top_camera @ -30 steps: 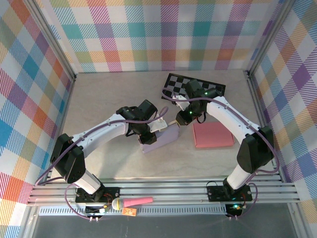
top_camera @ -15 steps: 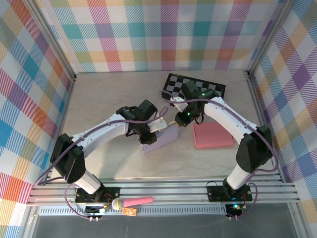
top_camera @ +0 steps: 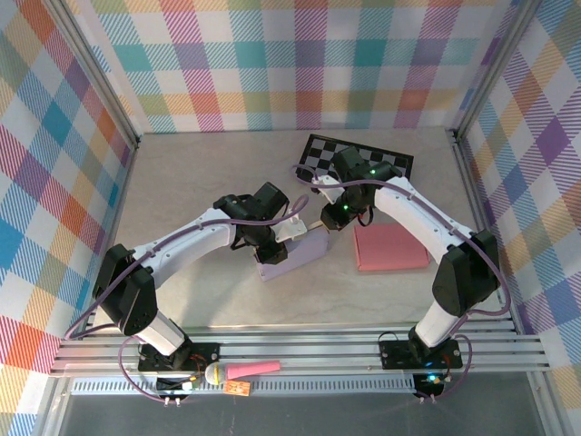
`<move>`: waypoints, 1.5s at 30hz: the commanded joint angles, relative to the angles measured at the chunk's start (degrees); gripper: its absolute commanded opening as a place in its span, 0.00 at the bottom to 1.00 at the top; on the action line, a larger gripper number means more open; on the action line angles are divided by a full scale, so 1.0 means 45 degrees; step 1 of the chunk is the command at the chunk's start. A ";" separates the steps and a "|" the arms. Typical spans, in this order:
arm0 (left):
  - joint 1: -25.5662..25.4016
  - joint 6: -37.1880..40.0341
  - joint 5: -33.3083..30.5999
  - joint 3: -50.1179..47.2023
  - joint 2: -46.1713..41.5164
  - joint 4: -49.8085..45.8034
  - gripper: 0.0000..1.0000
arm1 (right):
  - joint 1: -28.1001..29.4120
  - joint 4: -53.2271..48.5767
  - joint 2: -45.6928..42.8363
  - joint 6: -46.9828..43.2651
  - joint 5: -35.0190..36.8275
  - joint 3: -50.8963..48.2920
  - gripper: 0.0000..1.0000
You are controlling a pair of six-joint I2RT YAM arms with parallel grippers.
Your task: Fold the paper box
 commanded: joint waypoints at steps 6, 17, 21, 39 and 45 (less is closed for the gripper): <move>0.0144 -0.0044 0.0478 0.0123 0.0284 -0.0205 0.24 | 0.0108 -0.0174 0.0003 0.0131 -0.0045 0.0332 0.09; 0.0298 -0.0269 0.0302 0.0307 0.0440 -0.0186 0.19 | 0.0473 -0.0519 -0.0045 0.2881 0.0489 0.0389 0.00; 0.0320 -0.0260 0.0264 0.0292 0.0460 -0.0166 0.19 | 0.0479 -0.0530 -0.0130 0.3897 0.0410 0.0383 0.00; 0.0612 -0.0350 0.0253 0.0715 0.0782 -0.0293 0.21 | 0.0480 0.0351 -0.0650 0.5315 0.0536 -0.0723 0.00; 0.0690 -0.0393 0.0205 0.0696 0.0722 -0.0250 0.25 | 0.0498 0.1993 -0.1540 0.4821 0.0940 -0.2522 0.00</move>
